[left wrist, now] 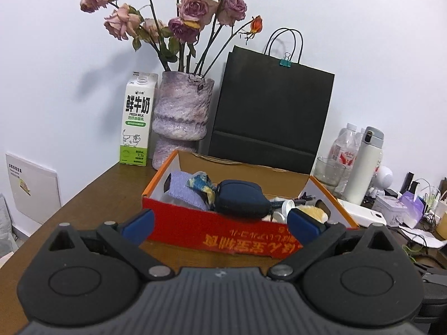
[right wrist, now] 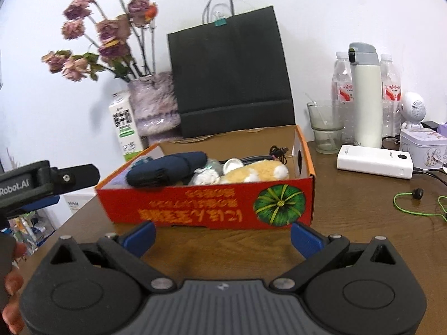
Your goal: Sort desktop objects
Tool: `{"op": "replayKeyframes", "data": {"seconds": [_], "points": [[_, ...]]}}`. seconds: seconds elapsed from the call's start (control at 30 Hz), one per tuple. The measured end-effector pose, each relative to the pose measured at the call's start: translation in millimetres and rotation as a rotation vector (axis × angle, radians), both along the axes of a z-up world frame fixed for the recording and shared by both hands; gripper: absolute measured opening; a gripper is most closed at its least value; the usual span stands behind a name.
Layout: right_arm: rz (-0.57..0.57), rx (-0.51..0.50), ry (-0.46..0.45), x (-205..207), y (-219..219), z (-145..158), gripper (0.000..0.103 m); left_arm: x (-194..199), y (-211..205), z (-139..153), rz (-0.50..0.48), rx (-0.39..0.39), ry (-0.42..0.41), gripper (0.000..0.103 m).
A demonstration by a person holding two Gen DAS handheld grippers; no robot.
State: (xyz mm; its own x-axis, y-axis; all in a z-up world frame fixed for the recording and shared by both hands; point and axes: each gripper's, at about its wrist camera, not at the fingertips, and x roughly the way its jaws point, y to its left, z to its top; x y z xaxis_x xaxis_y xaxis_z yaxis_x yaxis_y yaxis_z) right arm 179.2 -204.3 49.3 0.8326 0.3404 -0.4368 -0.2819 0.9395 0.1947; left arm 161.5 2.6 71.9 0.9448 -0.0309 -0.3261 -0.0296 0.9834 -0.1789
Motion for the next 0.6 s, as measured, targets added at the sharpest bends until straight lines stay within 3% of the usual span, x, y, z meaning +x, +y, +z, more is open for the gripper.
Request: {"op": "replayKeyframes", "data": {"seconds": [0.37,0.6], "points": [[-0.072,-0.059,0.010,-52.0,-0.9,-2.0,0.103,-37.4,1.8,-26.6,-0.038,0.046,0.052,0.103],[-0.059,-0.040,0.007,-54.7,-2.8,-3.2,0.103,-47.9,-3.3,-30.4,-0.042,0.078,0.047,0.103]]}}
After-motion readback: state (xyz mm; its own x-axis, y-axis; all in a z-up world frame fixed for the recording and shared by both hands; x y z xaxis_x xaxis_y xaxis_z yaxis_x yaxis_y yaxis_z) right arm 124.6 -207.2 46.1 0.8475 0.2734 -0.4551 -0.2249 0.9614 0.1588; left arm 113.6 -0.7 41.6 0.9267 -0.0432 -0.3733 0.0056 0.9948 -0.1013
